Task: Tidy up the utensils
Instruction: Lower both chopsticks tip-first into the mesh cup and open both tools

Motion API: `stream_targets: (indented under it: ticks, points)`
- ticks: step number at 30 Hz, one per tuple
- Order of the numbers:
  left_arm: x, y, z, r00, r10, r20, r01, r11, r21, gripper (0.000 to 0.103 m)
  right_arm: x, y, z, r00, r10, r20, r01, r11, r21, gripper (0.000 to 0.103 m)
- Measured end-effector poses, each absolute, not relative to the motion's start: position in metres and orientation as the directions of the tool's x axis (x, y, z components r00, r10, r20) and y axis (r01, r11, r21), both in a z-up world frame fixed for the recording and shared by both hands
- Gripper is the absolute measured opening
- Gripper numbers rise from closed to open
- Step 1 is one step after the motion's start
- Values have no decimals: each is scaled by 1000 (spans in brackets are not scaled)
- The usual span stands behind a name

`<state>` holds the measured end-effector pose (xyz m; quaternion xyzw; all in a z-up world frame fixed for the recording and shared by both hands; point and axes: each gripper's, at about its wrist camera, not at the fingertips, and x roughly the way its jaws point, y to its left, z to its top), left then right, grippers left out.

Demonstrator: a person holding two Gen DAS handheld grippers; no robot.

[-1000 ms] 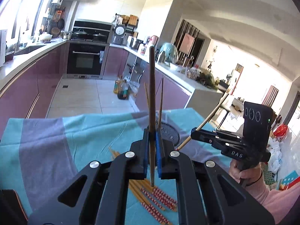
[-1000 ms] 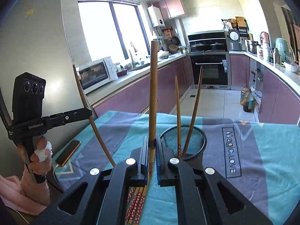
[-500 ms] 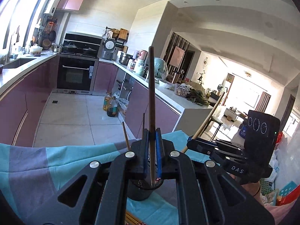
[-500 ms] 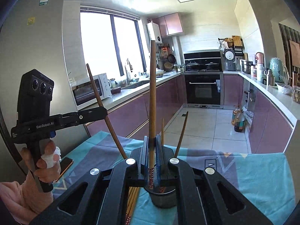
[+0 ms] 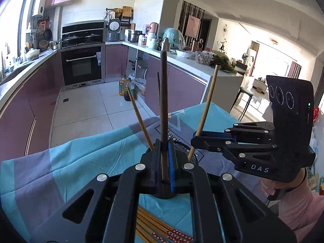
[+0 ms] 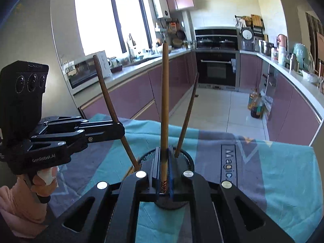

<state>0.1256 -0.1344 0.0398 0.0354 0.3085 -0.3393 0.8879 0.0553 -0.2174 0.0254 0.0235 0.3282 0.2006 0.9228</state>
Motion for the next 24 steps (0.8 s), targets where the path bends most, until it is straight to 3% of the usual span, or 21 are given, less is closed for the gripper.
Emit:
stream_targets:
  ticks: [15,20,24]
  points:
    - [171,-141,8,533,-543,-649,565,799,-205,8,79,-222,5,677,373,-635,-294,927,232,8]
    - [170,-134,1,548,-529,-648,547,813,-201,16,72,-222,4,678,384,-627,-299,923,243,9]
    - [155,-118,4,596,-511,-620,528,831,-178,24,60,-222,10,688,411,-598,-328,911,248,19]
